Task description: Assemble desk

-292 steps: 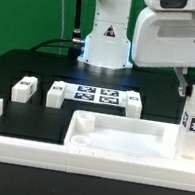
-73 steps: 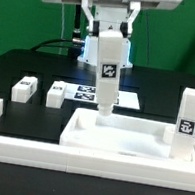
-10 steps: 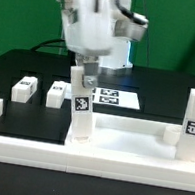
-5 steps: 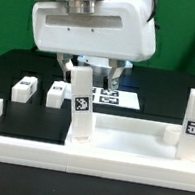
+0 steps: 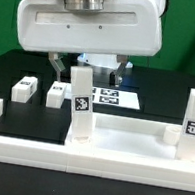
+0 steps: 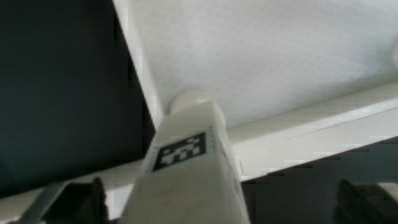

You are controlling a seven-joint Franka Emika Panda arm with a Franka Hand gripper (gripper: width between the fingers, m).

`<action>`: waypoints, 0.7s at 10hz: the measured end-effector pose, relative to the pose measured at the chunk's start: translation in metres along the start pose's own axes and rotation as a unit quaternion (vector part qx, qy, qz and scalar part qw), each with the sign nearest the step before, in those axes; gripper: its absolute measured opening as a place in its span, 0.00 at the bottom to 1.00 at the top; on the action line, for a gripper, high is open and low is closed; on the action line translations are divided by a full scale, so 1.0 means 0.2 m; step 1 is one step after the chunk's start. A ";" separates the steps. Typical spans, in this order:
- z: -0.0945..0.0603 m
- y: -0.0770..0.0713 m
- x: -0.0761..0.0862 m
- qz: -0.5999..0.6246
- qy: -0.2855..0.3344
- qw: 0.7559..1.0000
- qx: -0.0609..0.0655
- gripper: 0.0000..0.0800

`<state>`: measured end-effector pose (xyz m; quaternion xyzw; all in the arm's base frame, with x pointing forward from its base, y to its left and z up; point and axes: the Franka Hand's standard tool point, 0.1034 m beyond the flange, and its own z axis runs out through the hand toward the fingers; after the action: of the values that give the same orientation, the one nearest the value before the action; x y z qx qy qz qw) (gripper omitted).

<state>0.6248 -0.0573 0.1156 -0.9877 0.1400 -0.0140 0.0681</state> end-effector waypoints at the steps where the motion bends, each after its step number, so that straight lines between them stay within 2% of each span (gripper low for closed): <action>1: 0.00 0.00 0.00 0.021 0.000 1.000 0.000 0.58; 2: 0.00 0.00 0.00 0.049 0.000 0.999 0.000 0.37; 5: 0.00 -0.01 0.00 0.174 0.000 0.985 0.002 0.36; 7: 0.01 -0.05 0.00 0.324 -0.004 0.946 0.001 0.36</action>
Offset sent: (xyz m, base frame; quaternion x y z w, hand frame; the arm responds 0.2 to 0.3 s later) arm 0.0000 0.0000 0.0000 0.0000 0.0000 0.1938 0.9810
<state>0.6281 -0.0483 0.1155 -0.8892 0.4519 0.0128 0.0701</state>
